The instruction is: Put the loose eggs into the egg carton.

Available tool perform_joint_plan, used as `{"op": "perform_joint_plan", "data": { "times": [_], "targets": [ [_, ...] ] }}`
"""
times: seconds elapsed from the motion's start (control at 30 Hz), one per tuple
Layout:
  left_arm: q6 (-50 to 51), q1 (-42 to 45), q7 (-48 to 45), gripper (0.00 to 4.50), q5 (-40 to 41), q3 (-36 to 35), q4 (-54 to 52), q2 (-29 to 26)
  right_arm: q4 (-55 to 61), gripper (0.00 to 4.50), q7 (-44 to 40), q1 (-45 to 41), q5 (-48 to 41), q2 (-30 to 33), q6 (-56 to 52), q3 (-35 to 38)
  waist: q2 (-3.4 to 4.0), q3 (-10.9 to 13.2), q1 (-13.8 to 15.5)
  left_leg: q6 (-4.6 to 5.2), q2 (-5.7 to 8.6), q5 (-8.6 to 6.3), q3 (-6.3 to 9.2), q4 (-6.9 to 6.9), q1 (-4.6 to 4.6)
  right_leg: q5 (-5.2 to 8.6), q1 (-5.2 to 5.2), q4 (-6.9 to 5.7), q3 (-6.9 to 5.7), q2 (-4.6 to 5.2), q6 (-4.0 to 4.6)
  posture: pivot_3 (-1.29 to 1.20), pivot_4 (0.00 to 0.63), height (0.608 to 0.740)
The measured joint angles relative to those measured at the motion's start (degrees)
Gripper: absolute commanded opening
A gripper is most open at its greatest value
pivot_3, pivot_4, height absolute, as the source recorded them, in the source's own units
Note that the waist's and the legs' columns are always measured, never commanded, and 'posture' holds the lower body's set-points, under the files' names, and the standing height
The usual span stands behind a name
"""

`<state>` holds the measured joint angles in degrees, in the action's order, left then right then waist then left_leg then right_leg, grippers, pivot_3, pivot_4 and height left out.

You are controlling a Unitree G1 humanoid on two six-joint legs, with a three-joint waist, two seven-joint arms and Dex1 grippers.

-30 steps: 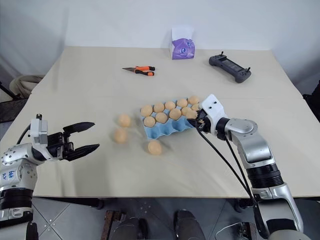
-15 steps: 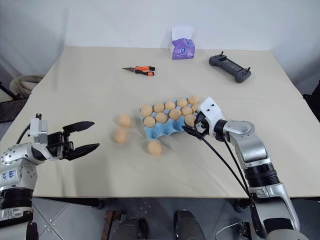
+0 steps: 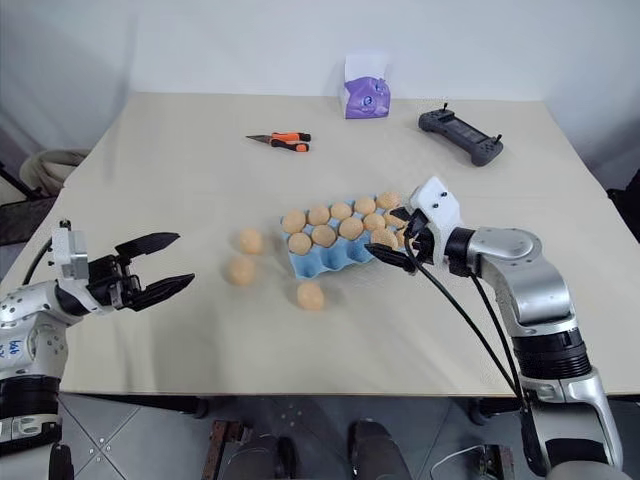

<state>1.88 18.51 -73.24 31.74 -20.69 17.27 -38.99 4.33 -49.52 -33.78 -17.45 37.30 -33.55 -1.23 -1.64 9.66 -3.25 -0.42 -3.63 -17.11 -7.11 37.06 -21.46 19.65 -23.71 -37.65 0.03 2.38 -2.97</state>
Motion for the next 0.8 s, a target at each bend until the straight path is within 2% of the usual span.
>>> {"op": "perform_joint_plan", "data": {
  "times": [0.3,0.47,0.63,0.8],
  "targets": [
    [1.83,-6.49,4.81,4.5,0.96,-3.59,-5.93,-0.02,4.32,4.45,-8.44,10.39,-8.47,3.67,8.69,12.25,0.03,0.03,0.18,0.02,0.0,-0.03,0.02,-0.01,0.05,0.0,0.13,0.14,-0.03,0.0,-0.01,0.0,0.15,0.74],
    [2.5,-13.76,9.43,4.5,2.12,-8.53,-10.64,0.03,3.66,4.45,-17.44,21.65,-15.76,6.85,11.6,22.34,0.06,0.06,0.26,0.03,0.0,-0.06,0.04,-0.12,0.16,0.0,0.24,0.24,-0.03,0.0,-0.01,0.0,0.15,0.74],
    [3.22,-19.76,11.28,4.5,3.07,-10.92,-14.49,0.16,0.85,4.45,-22.67,29.49,-15.8,9.84,13.9,24.34,0.06,0.06,0.06,0.04,-0.01,-0.04,0.04,-0.06,0.27,0.0,0.33,0.19,0.01,0.01,0.0,0.0,0.15,0.74],
    [3.32,-24.02,12.8,4.5,3.98,-12.12,-18.48,0.78,-1.22,4.45,-23.37,30.3,-15.84,10.22,15.2,25.31,0.09,0.08,0.1,0.05,-0.01,0.0,0.04,-0.04,0.31,-0.07,0.34,0.18,0.03,0.03,0.1,0.0,0.15,0.74]
  ]
}}
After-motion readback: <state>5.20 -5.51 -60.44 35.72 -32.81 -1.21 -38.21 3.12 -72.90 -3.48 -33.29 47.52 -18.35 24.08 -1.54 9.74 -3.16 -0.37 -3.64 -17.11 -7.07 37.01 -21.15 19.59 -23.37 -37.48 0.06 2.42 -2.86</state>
